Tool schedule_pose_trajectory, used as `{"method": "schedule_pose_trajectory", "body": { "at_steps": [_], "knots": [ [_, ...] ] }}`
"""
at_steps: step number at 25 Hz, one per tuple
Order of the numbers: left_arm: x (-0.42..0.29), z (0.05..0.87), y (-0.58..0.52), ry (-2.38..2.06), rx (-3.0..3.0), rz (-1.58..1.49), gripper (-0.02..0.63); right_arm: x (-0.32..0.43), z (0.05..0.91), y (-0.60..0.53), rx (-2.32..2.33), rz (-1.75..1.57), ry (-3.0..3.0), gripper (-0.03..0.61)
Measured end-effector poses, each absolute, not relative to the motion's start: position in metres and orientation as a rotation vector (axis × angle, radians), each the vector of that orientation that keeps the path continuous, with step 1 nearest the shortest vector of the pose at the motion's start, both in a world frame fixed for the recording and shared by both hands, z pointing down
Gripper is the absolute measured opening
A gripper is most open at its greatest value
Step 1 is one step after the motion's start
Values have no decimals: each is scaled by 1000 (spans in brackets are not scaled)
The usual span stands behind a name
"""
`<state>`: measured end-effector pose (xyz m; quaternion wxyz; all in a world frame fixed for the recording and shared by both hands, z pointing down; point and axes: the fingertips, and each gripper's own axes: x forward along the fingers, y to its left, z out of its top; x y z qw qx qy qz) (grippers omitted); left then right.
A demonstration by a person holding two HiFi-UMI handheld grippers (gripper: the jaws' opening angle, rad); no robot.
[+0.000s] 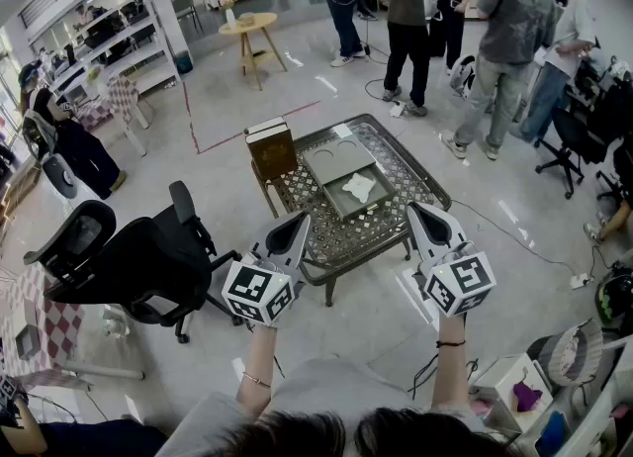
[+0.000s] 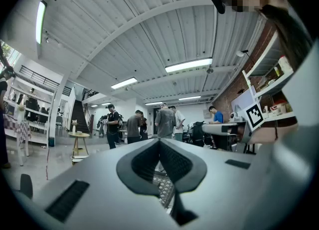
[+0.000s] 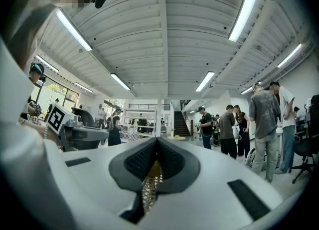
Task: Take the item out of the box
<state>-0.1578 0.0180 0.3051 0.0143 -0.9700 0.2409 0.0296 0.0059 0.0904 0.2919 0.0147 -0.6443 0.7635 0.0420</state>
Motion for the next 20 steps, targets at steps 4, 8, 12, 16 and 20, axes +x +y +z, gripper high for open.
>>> {"method": "schedule_pose_trajectory", "body": {
  "at_steps": [4,8,12,16,20],
  "knots": [
    [-155,304,21,748,-3031,100,17,10,290,92,-2004,126,2370,20],
    [-151,306,24,749,-3040,97,17,16,289,94,-2007,127,2353,21],
    [-146,307,27,766,-3044,95,17,22,292,97,-1990,105,2369,21],
    [-142,307,35,786,-3042,90,17,26,291,104,-1966,108,2384,21],
    [-140,311,43,812,-3039,83,17,31,293,105,-1958,96,2392,21]
  ]
}}
